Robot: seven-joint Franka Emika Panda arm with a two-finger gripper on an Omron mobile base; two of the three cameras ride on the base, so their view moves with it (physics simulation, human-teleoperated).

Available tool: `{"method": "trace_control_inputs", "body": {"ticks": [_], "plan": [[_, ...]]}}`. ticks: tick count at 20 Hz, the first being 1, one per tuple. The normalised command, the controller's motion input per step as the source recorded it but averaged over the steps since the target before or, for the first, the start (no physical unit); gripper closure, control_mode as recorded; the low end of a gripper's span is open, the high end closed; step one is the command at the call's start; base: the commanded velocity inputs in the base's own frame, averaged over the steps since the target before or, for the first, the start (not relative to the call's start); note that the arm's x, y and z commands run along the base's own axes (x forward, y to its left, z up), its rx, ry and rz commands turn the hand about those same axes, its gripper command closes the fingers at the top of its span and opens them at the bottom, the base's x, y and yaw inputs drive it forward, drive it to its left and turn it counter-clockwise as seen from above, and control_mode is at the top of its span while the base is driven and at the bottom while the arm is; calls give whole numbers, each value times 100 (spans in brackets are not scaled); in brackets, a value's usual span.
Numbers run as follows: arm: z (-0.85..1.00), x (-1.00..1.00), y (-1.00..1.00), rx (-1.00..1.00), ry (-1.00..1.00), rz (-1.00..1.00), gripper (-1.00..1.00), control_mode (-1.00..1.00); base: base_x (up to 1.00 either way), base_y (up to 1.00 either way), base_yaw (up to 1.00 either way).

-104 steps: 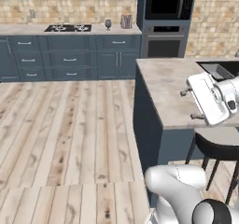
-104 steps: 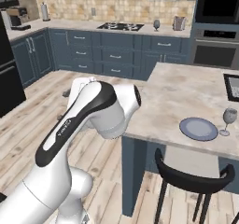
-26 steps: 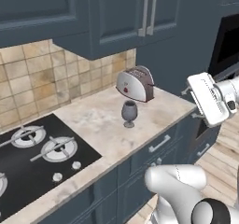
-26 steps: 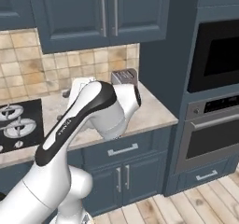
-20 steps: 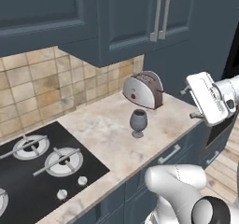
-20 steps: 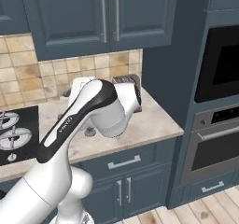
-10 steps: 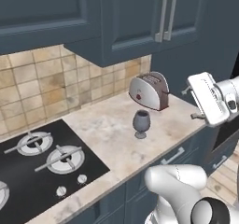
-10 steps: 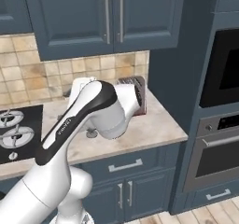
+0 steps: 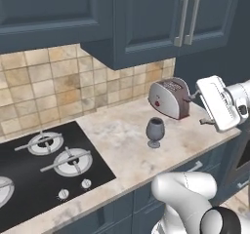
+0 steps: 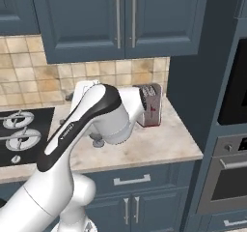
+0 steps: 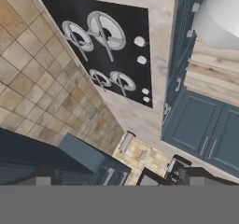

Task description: Retrieve the wine glasses from the counter and place one next to each plate.

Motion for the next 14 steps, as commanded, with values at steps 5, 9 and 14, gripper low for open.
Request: {"method": "trace_control_inputs", "body": {"ticks": [5,9,14], "plan": [[0,0,0,0,0,0,-100,100,66,0,19],[-8,50,0,8,0,12,-100,-100,17,0,5],[-27,52,-2,2,12,2,-100,-100,0,0,0]]}}
